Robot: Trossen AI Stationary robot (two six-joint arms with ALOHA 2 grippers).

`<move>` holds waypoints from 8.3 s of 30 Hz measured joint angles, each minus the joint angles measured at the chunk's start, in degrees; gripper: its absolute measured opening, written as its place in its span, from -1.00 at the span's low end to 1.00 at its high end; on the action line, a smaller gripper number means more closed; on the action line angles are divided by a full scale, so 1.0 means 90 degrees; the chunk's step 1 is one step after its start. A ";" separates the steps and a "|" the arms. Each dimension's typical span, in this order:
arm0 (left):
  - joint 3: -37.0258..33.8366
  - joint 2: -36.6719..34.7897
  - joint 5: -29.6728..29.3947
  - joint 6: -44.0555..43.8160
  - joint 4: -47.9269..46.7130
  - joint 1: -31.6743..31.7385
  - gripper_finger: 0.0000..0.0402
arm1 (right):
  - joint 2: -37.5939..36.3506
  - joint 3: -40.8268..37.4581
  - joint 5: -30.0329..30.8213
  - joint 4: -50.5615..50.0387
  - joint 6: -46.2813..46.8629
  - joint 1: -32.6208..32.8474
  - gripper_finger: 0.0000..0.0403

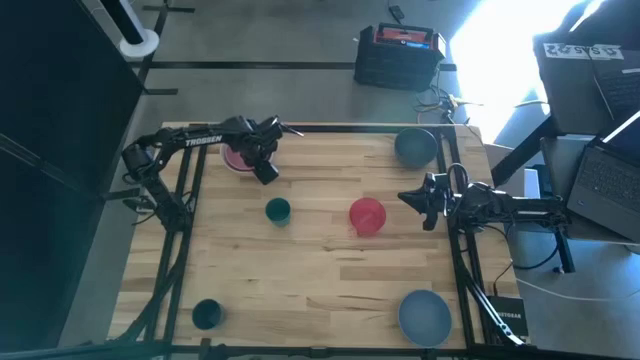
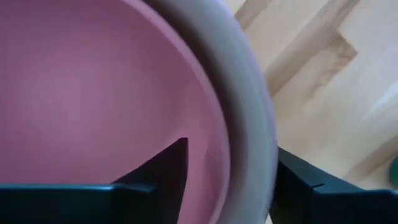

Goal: Nest bowls inside each other
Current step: Move the stacked bowls to the center of the table, then stack the green bowl on top of the pink bowl, then stack the blue bowl on top of the green bowl

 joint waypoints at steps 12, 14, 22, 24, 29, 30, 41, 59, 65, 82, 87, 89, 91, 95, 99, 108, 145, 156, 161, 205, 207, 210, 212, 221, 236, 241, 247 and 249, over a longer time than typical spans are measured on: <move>-0.0128 0.0002 -0.0172 0.0568 0.0337 -0.0139 -0.90 | 0.0000 0.0004 0.0091 -0.0002 0.0054 0.0000 -1.00; -0.0062 0.0002 -0.0073 0.0615 0.0337 -0.0259 -0.91 | 0.0000 0.0006 0.0137 -0.0015 0.0066 0.0000 -1.00; 0.0837 0.0395 0.0086 0.0562 -0.0214 -0.0957 -0.92 | 0.0000 0.0006 0.0142 -0.0016 0.0143 0.0000 -1.00; 0.1267 0.0713 0.0060 0.0646 -0.0316 -0.1129 -0.92 | 0.0000 0.0006 0.0145 -0.0023 0.0143 0.0000 -1.00; 0.2357 0.1511 -0.0009 0.0860 -0.0567 -0.1556 -0.92 | 0.0000 0.0006 0.0152 -0.0041 0.0143 0.0000 -1.00; 0.2575 0.1670 -0.0023 0.0903 -0.0617 -0.1641 -0.92 | 0.0000 0.0006 0.0154 -0.0045 0.0143 0.0000 -1.00; 0.4367 0.2895 -0.0053 0.1121 -0.0791 -0.2621 -0.92 | 0.0000 0.0006 0.0154 -0.0073 0.0141 0.0000 -1.00; 0.4476 0.2948 0.0086 0.0346 -0.0633 -0.3794 -0.92 | 0.0000 0.0006 0.0132 -0.0224 0.0139 0.0000 -1.00; 0.4478 0.2948 0.0205 0.0238 -0.0498 -0.4095 -0.92 | 0.0000 0.0006 0.0132 -0.0235 0.0139 0.0000 -1.00; 0.4425 0.3067 0.0242 0.0249 -0.0464 -0.4153 -0.56 | 0.0000 0.0003 0.0011 -0.0334 0.0128 0.0000 -1.00; 0.4643 0.3067 0.0203 0.0361 -0.0597 -0.4152 -0.51 | -0.0001 0.0003 0.0017 -0.0239 0.0047 0.0000 -1.00; 0.4732 0.3067 0.0187 0.0405 -0.0652 -0.4152 -0.49 | -0.0001 0.0003 0.0019 -0.0201 0.0015 0.0000 -1.00; 0.4822 0.3067 0.0172 0.0448 -0.0708 -0.4151 -0.47 | -0.0002 0.0003 0.0022 -0.0162 -0.0017 0.0000 -1.00; 0.5055 0.3067 0.0085 0.0596 -0.0940 -0.4153 -0.44 | -0.0001 0.0003 0.0020 -0.0070 -0.0144 0.0000 -1.00; 0.5499 0.3067 -0.0439 0.0997 -0.1666 -0.4139 -0.44 | 0.0178 0.0259 0.0074 0.0051 -0.0380 0.0000 -1.00; 0.7595 0.3067 -0.1696 0.1136 -0.3034 -0.3759 -0.44 | 0.3856 0.3010 0.0848 -0.2032 -0.1332 -0.1065 -0.62; 0.7302 -0.0507 -0.1830 0.1473 -0.4060 -0.1929 -0.45 | 1.0143 0.5695 -0.0663 -0.4678 -0.3417 -0.4950 -0.26; 0.7298 -0.0512 -0.1830 0.1616 -0.4048 -0.1931 -0.45 | 0.9979 0.5719 -0.0450 -0.4777 -0.3665 -0.4631 -0.99; 0.7298 -0.0512 -0.1832 0.1596 -0.4052 -0.1921 -0.45 | 0.9469 0.7044 -0.1056 -0.5820 -0.3827 -0.3443 -1.00; 0.7300 -0.0759 -0.1843 0.1223 -0.4067 -0.1862 -0.45 | 1.3169 1.1719 -0.1771 -0.7239 -0.2810 0.0422 -0.50; 0.7300 -0.0761 -0.1842 0.1273 -0.4067 -0.1862 -0.45 | 1.2822 1.1678 -0.1796 -0.7470 -0.2722 0.0518 -0.40; 0.7300 -0.0765 -0.1841 0.1349 -0.4068 -0.1861 -0.45 | 1.2302 1.1616 -0.1834 -0.7817 -0.2590 0.0663 -0.24; 0.7300 -0.0767 -0.1840 0.1399 -0.4068 -0.1861 -0.45 | 1.1955 1.1575 -0.1859 -0.8048 -0.2502 0.0759 -0.14; 0.7305 -0.0845 -0.1840 0.1649 -0.4069 -0.1860 -0.45 | 0.9708 0.9126 -0.2013 -0.7514 -0.0184 0.3234 -0.10; 0.7305 -0.0840 -0.1836 0.1675 -0.4067 -0.1860 -0.45 | 0.8787 0.5575 -0.2127 -0.4789 0.3349 0.5407 -0.10; 0.7305 -0.0840 -0.1835 0.1577 -0.4068 -0.1860 -0.45 | 0.8760 0.5065 -0.2051 -0.4265 0.3616 0.5510 -0.10; 0.7305 -0.0840 -0.1835 0.1516 -0.4069 -0.1860 -0.45 | 0.8745 0.4580 -0.2032 -0.4024 0.3769 0.5465 -0.10; 0.7305 -0.0840 -0.1835 0.1488 -0.4069 -0.1860 -0.45 | 0.8743 0.4587 -0.2037 -0.3998 0.3771 0.5445 -0.10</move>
